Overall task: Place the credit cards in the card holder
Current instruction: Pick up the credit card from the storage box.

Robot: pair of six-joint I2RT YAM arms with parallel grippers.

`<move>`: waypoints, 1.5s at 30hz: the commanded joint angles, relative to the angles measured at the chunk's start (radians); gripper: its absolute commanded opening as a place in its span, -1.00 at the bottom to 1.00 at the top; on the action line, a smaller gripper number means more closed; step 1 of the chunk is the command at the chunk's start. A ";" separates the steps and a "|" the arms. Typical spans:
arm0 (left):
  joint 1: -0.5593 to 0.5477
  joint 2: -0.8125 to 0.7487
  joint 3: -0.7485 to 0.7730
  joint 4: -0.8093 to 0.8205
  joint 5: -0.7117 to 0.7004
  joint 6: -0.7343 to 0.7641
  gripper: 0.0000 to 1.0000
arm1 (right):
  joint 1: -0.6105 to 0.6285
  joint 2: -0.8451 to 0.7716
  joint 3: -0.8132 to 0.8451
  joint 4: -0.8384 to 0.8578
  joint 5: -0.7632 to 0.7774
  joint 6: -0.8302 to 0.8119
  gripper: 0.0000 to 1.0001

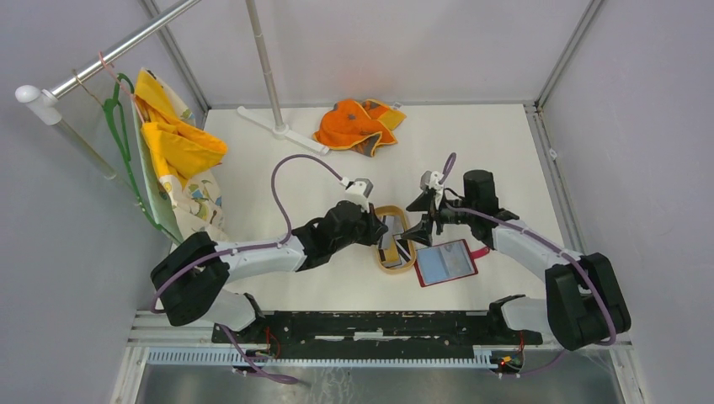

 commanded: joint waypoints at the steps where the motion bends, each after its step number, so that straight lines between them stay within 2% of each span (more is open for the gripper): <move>1: 0.009 -0.059 -0.063 0.228 -0.067 0.014 -0.96 | 0.023 0.043 -0.028 0.312 0.039 0.325 0.82; 4: 0.008 -0.064 -0.111 0.327 -0.080 -0.008 -0.96 | 0.024 0.051 -0.094 0.471 0.049 0.491 0.82; 7: 0.009 -0.057 -0.129 0.400 -0.086 -0.023 -0.96 | 0.030 0.064 -0.141 0.555 0.068 0.573 0.79; 20: 0.011 -0.022 -0.219 0.669 -0.030 -0.089 -0.96 | 0.096 0.152 -0.155 0.673 0.054 0.721 0.71; 25: 0.010 0.004 -0.234 0.728 -0.003 -0.113 -0.96 | 0.102 0.172 -0.152 0.709 0.051 0.782 0.60; 30: 0.011 0.034 -0.249 0.777 0.012 -0.132 -0.96 | 0.103 0.189 -0.156 0.743 0.040 0.822 0.34; 38: 0.013 0.069 -0.235 0.780 0.035 -0.130 -0.95 | 0.102 0.233 -0.149 0.739 0.022 0.828 -0.45; 41: 0.020 0.068 -0.241 0.780 0.049 -0.130 -0.72 | 0.099 0.233 -0.150 0.739 0.016 0.829 -0.67; 45: 0.046 0.077 -0.252 0.802 0.116 -0.131 -0.41 | 0.092 0.235 -0.147 0.743 -0.007 0.837 -0.86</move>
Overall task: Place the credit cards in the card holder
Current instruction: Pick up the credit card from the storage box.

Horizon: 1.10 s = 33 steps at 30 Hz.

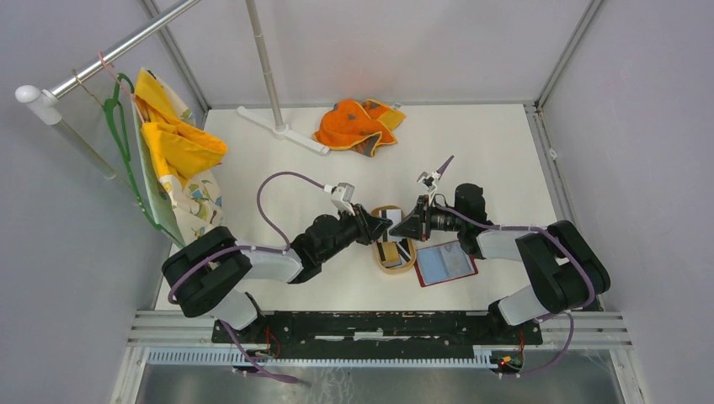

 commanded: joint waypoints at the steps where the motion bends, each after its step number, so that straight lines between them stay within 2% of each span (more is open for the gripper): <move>1: 0.025 0.016 -0.001 0.129 0.107 -0.029 -0.31 | 0.008 0.002 0.009 0.065 -0.039 -0.005 -0.90; 5: 0.075 0.043 -0.038 0.253 0.237 -0.052 -0.06 | -0.007 0.011 0.015 0.070 -0.092 -0.006 -0.94; 10: 0.121 0.087 -0.036 0.347 0.378 -0.068 -0.03 | -0.018 0.022 0.034 0.038 -0.147 -0.052 -0.94; 18: 0.153 0.086 -0.016 0.282 0.497 -0.021 -0.04 | -0.051 0.016 0.061 -0.021 -0.206 -0.113 -0.91; 19: 0.155 0.086 -0.012 0.274 0.510 -0.015 -0.10 | -0.051 0.016 0.062 -0.024 -0.214 -0.121 -0.91; 25: 0.156 0.088 0.021 0.227 0.540 0.007 -0.91 | -0.046 0.003 0.084 -0.121 -0.236 -0.221 -0.89; 28: 0.155 0.092 0.027 0.228 0.512 -0.012 -0.96 | -0.039 -0.002 0.105 -0.207 -0.226 -0.293 -0.82; 33: 0.144 0.111 -0.012 0.336 0.420 -0.088 -0.96 | -0.033 -0.022 0.108 -0.256 -0.169 -0.328 -0.14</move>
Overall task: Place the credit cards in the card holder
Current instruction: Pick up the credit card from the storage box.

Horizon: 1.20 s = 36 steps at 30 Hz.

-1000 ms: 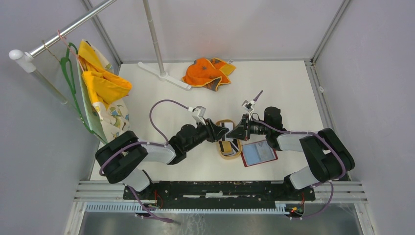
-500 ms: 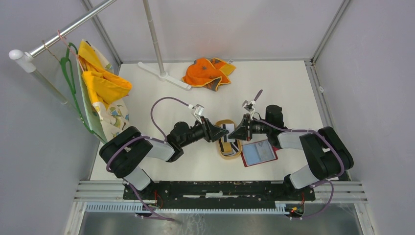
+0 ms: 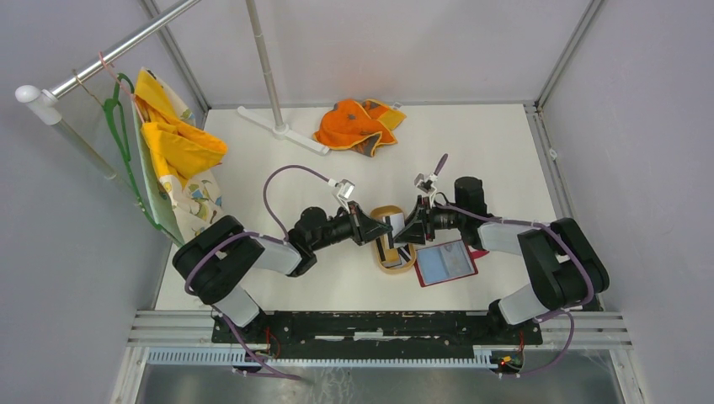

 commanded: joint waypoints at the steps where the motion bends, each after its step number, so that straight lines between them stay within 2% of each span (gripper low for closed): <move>1: -0.024 0.022 0.003 0.153 -0.082 -0.068 -0.96 | 0.019 -0.042 0.033 -0.041 0.059 -0.086 -0.05; 4: -0.059 0.028 0.000 0.170 -0.142 -0.060 -0.96 | 0.033 -0.051 0.028 -0.031 0.090 -0.070 0.09; 9: -0.082 0.026 -0.005 0.192 -0.186 -0.048 -0.96 | 0.043 -0.053 0.024 -0.012 0.112 -0.036 0.05; 12: -0.083 0.016 -0.005 0.174 -0.182 -0.037 -0.96 | 0.042 -0.059 0.025 -0.013 0.117 -0.029 -0.33; 16: -0.081 -0.002 -0.012 0.171 -0.166 -0.026 -0.95 | 0.043 -0.057 0.031 -0.017 0.107 -0.025 -0.71; 19: -0.077 -0.023 -0.020 0.151 -0.146 -0.012 -0.64 | 0.043 -0.061 0.033 -0.006 0.081 -0.016 -0.87; 24: -0.054 -0.055 -0.041 0.148 -0.044 0.005 -0.22 | 0.042 -0.062 0.025 0.043 0.029 0.020 -0.92; 32: -0.043 -0.108 -0.038 0.032 0.035 0.083 -0.12 | 0.042 -0.064 0.022 0.070 -0.003 0.033 -0.92; 36: -0.042 -0.123 -0.044 -0.016 0.039 0.113 -0.13 | 0.043 -0.062 0.020 0.076 -0.010 0.034 -0.92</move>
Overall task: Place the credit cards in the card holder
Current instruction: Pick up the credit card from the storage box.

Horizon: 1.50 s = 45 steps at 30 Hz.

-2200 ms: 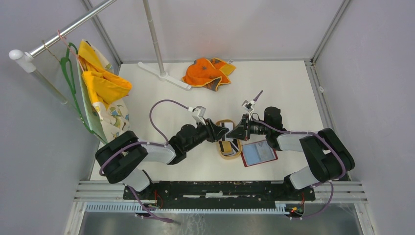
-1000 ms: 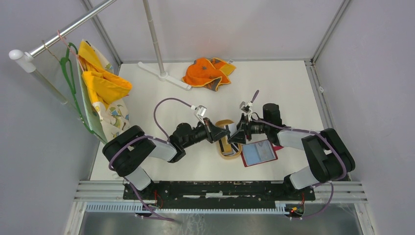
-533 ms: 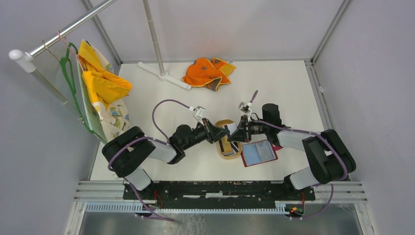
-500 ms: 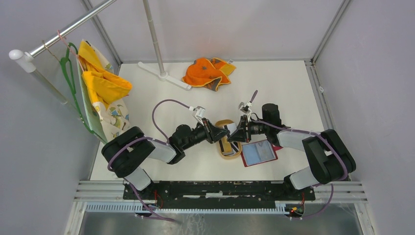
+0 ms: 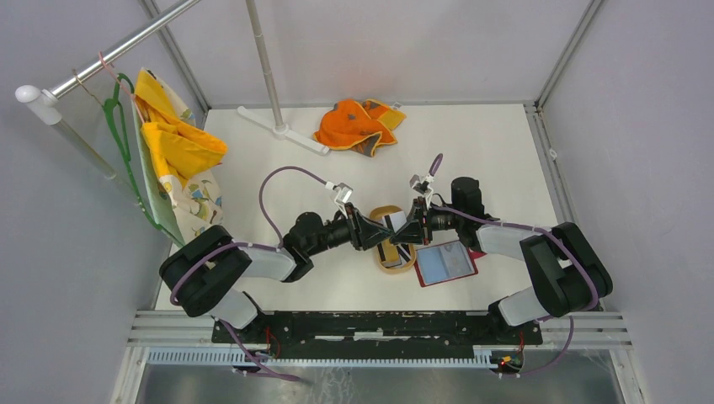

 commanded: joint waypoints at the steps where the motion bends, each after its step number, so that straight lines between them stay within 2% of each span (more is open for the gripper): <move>1: 0.001 -0.039 -0.005 -0.036 0.061 0.081 -0.17 | -0.004 -0.023 0.017 0.065 -0.002 0.004 -0.92; 5: 0.009 -0.036 -0.008 -0.038 0.060 0.083 -0.38 | -0.004 -0.019 0.017 0.066 -0.005 0.005 -0.91; 11: 0.023 -0.021 -0.015 -0.019 0.078 0.080 -0.54 | -0.004 -0.015 0.017 0.064 -0.008 0.004 -0.90; 14: 0.030 -0.011 -0.016 -0.003 0.098 0.077 -0.70 | -0.004 -0.012 0.017 0.064 -0.009 0.005 -0.90; 17: 0.035 0.003 -0.012 0.016 0.124 0.071 -0.95 | -0.004 -0.009 0.018 0.064 -0.011 0.004 -0.89; 22: 0.042 0.022 -0.006 0.036 0.148 0.063 -0.97 | -0.004 -0.006 0.019 0.062 -0.013 0.004 -0.83; 28: 0.057 0.018 -0.022 0.032 0.157 0.071 -0.96 | -0.005 -0.001 0.022 0.051 -0.008 -0.005 -0.66; 31: 0.067 0.023 -0.028 0.032 0.163 0.076 -0.96 | -0.004 0.007 0.040 -0.014 0.003 -0.054 -0.60; 45: 0.100 0.120 -0.045 0.104 0.190 0.067 -0.96 | -0.023 0.085 0.092 -0.197 0.027 -0.216 -0.60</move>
